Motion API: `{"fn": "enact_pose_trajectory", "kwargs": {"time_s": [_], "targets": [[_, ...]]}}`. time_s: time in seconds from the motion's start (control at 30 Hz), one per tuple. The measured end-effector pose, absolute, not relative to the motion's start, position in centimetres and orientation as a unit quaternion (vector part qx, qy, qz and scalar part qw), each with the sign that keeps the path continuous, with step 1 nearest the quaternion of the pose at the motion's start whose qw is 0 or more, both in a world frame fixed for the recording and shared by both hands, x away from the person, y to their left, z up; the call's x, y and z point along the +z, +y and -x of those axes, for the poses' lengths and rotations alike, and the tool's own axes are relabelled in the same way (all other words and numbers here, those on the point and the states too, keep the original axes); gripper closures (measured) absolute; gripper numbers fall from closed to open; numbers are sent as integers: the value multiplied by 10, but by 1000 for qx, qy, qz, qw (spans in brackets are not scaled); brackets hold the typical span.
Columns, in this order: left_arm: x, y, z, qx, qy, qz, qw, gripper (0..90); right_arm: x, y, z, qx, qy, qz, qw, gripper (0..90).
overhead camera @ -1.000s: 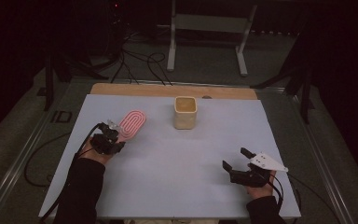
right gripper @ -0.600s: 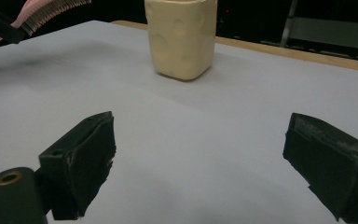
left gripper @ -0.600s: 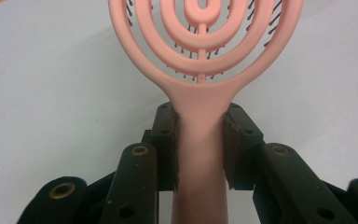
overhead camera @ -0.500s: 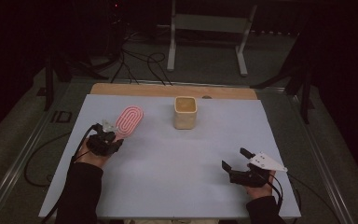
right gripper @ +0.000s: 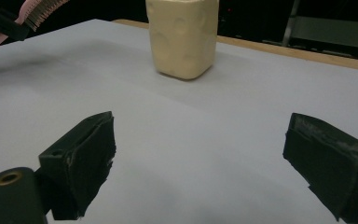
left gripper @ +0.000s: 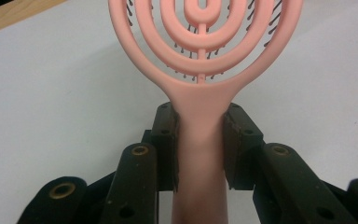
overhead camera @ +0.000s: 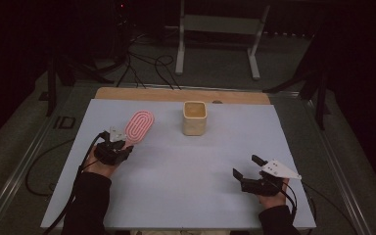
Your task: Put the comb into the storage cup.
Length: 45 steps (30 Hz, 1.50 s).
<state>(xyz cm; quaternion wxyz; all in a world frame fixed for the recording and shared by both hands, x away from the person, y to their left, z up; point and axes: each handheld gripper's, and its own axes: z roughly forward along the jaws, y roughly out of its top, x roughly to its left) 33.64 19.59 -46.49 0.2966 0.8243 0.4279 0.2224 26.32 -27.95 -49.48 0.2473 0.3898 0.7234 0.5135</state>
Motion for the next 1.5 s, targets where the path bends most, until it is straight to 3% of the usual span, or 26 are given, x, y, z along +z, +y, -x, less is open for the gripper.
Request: {"fn": "enact_pose_trajectory", "kwargs": {"time_s": [1.5], "targets": [[-446, 172, -323, 256, 376, -812, 367, 700, -486, -267, -270, 515, 729, -389, 228, 80]]}}
